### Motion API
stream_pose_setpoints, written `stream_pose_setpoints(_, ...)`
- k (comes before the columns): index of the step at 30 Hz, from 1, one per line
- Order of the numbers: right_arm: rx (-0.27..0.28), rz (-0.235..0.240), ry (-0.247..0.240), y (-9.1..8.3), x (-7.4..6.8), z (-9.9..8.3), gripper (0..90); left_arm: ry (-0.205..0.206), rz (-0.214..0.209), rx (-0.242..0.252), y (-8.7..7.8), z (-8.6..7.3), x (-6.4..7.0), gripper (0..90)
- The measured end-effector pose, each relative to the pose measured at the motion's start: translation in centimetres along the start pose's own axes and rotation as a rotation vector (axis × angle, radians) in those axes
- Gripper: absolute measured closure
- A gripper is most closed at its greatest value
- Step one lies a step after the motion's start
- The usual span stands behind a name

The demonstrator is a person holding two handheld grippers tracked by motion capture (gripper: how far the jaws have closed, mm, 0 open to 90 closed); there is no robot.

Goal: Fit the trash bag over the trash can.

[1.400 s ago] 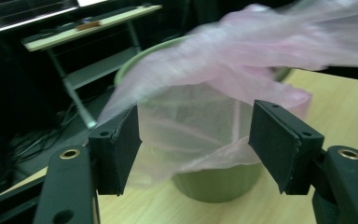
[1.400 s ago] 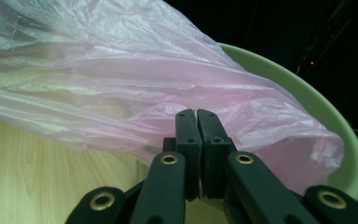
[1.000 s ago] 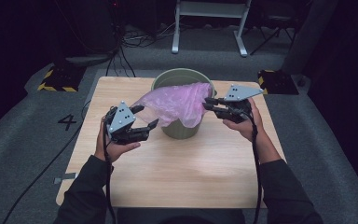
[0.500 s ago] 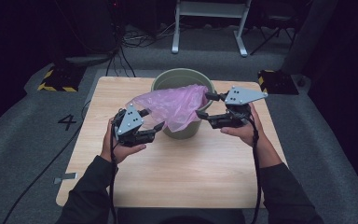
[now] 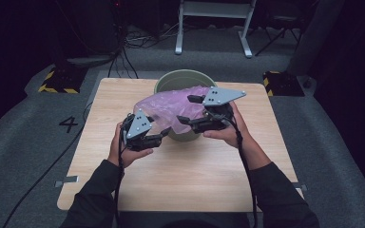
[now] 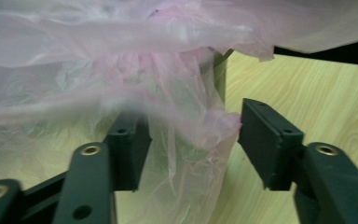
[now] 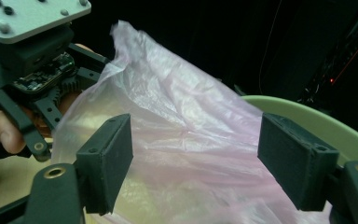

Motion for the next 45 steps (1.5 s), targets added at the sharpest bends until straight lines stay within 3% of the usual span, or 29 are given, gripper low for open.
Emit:
stream_pose_setpoints(2,-0.012,0.002,0.003,0.9,-0.4,-0.1,26.8,0.008,0.010,-0.012,0.2,-0.2,-0.1,57.9)
stream_pose_setpoints(4,-0.019,-0.017,-0.002,1.4,-0.6,-0.1,35.4,0.024,0.000,-0.023,0.5,-0.4,-0.1,68.8)
stream_pose_setpoints(5,-0.028,-0.041,-0.013,1.7,-0.5,-0.2,48.7,0.036,-0.002,-0.031,0.6,-0.5,-0.1,74.5)
stream_pose_setpoints(6,-0.037,-0.050,-0.019,1.9,-0.5,-0.3,54.7,0.059,0.000,-0.042,0.7,-0.7,-0.1,78.9)
stream_pose_setpoints(7,-0.041,-0.063,-0.014,2.1,-0.3,-0.4,71.2,0.068,-0.002,-0.049,0.8,-0.8,-0.1,85.0)
stream_pose_setpoints(10,-0.034,-0.089,0.002,1.7,0.6,-0.7,87.0,0.093,-0.011,-0.067,0.6,-1.2,-0.1,89.2)
stream_pose_setpoints(16,-0.001,-0.176,0.087,-0.5,3.1,-1.3,90.0,0.173,0.016,-0.098,-0.5,-2.0,0.1,89.6)
stream_pose_setpoints(21,-0.005,-0.235,0.111,-1.9,4.5,-2.1,90.0,0.254,-0.061,-0.143,-1.1,-2.6,1.3,89.5)
stream_pose_setpoints(23,-0.002,-0.247,0.119,-2.4,5.0,-2.4,90.0,0.255,-0.076,-0.135,-1.3,-2.6,1.7,85.1)
stream_pose_setpoints(24,-0.002,-0.241,0.125,-2.6,5.1,-2.5,90.0,0.245,-0.097,-0.121,-1.4,-2.5,1.9,77.5)
stream_pose_setpoints(27,-0.004,-0.245,0.123,-2.9,5.3,-2.7,90.0,0.200,-0.093,-0.080,-2.0,-1.9,2.5,48.3)
stream_pose_setpoints(28,-0.007,-0.247,0.120,-3.0,5.3,-2.7,90.0,0.188,-0.115,-0.066,-2.3,-1.7,2.9,41.1)
stream_pose_setpoints(30,-0.009,-0.254,0.116,-3.2,5.4,-2.8,90.0,0.199,-0.113,-0.038,-2.9,-1.1,3.6,27.4)
stream_pose_setpoints(34,-0.002,-0.271,0.123,-3.5,5.9,-2.8,90.0,0.205,-0.169,-0.002,-3.9,0.0,5.2,23.9)
stream_pose_setpoints(37,0.003,-0.274,0.129,-3.6,6.1,-2.9,89.8,0.194,-0.167,0.039,-4.6,1.0,5.9,23.2)
stream_pose_setpoints(40,-0.001,-0.279,0.126,-3.6,6.1,-3.0,89.3,0.182,-0.205,0.099,-5.4,2.0,6.6,21.0)
stream_pose_setpoints(42,-0.003,-0.280,0.125,-3.5,6.1,-3.1,89.1,0.195,-0.229,0.134,-6.0,2.6,7.0,21.0)
stream_pose_setpoints(45,-0.008,-0.272,0.118,-3.5,6.1,-3.1,88.1,0.187,-0.197,0.193,-6.8,3.8,6.4,22.5)
Point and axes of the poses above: each handheld gripper's, and its own axes: y roughly forward along the jaws, z roughly out of its top, x roughly to its right, the point moved 7 cm from there along y, roughly forward along the jaws, and after that the axes turned 9 degrees about -z, right-handed, at the moved point
